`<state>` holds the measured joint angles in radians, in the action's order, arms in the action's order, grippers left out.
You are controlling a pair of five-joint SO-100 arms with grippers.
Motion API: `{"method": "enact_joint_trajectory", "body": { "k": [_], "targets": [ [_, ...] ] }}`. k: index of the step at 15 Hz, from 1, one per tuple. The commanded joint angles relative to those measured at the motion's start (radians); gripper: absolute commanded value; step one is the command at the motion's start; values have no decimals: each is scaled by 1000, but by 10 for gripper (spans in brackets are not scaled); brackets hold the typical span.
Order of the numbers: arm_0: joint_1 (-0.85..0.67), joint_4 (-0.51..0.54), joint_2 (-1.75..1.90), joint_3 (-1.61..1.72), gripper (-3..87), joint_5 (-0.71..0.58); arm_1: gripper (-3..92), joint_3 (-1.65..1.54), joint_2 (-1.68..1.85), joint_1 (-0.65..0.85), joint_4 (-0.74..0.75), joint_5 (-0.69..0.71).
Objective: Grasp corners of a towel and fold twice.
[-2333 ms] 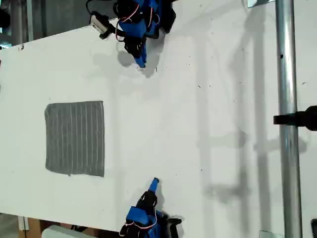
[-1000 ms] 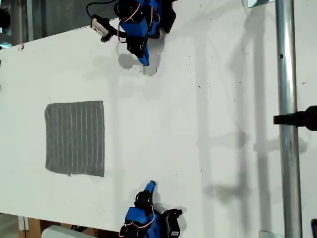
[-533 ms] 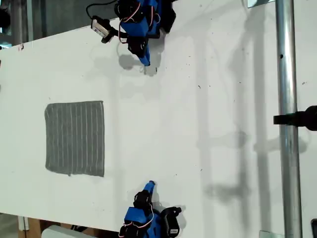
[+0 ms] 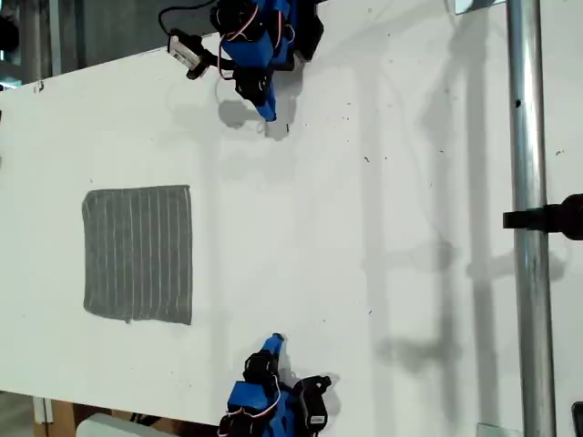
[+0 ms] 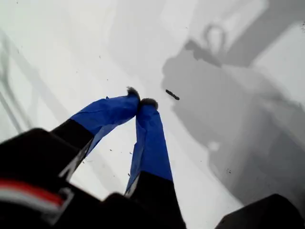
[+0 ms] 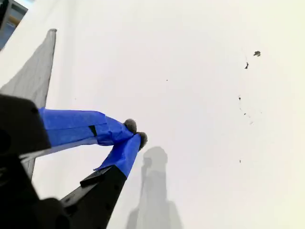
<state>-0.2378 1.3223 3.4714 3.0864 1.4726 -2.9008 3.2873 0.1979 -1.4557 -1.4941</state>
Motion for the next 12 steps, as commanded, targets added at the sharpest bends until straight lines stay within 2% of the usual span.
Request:
{"method": "enact_joint_trajectory", "body": {
  "k": [1, 6, 12],
  "targets": [
    [-21, 11, -28, -63, -30, 5, -3, 69, -12, -17, -8, 14],
    [-31, -155, -471, -299, -30, -31, -3, 193, -218, -28, 75, 69],
    [-152, -210, -667, -466, -30, -155, -3, 612, -831, 112, 193, 364]
  ]
}}
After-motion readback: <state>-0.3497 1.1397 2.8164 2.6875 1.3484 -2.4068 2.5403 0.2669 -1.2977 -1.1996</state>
